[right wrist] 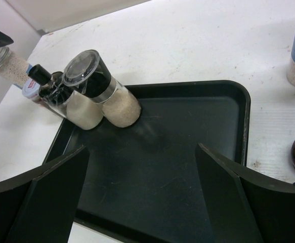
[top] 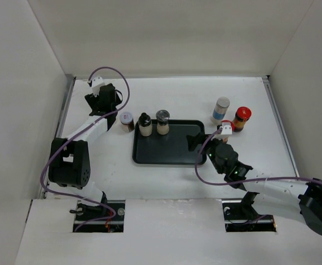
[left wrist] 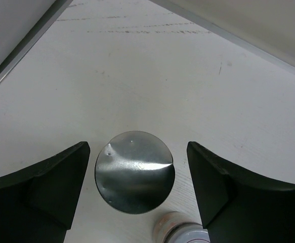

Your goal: Organize the condiment bottles

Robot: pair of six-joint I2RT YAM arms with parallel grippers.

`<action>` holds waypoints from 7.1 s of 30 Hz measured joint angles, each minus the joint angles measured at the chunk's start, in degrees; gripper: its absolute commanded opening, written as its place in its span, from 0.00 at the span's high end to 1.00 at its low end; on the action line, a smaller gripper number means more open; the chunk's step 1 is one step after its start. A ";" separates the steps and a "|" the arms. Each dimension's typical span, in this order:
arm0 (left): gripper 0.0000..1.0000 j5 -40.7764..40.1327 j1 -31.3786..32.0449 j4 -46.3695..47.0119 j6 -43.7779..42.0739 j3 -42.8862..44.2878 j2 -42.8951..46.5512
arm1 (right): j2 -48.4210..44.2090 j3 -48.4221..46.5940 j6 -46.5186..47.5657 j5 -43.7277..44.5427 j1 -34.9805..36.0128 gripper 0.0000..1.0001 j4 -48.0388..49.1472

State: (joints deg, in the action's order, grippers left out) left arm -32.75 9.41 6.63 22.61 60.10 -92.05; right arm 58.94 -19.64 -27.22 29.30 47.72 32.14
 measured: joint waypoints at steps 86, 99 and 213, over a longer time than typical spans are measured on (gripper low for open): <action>0.08 1.38 39.80 20.59 -6.67 5.38 -7.74 | -14.84 3.58 1.99 7.63 -0.07 0.49 -1.07; 0.47 1.88 40.41 34.12 -6.45 -9.84 18.16 | -11.47 -9.97 1.88 9.97 -3.02 0.58 -12.87; 0.16 -2.14 12.55 -2.34 10.64 -11.65 9.07 | -6.95 -5.60 2.51 6.25 -2.14 0.00 -11.17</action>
State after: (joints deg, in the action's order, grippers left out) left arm -34.89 21.96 4.29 33.26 48.45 -82.98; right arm 51.99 -25.23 -24.71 35.55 45.58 20.97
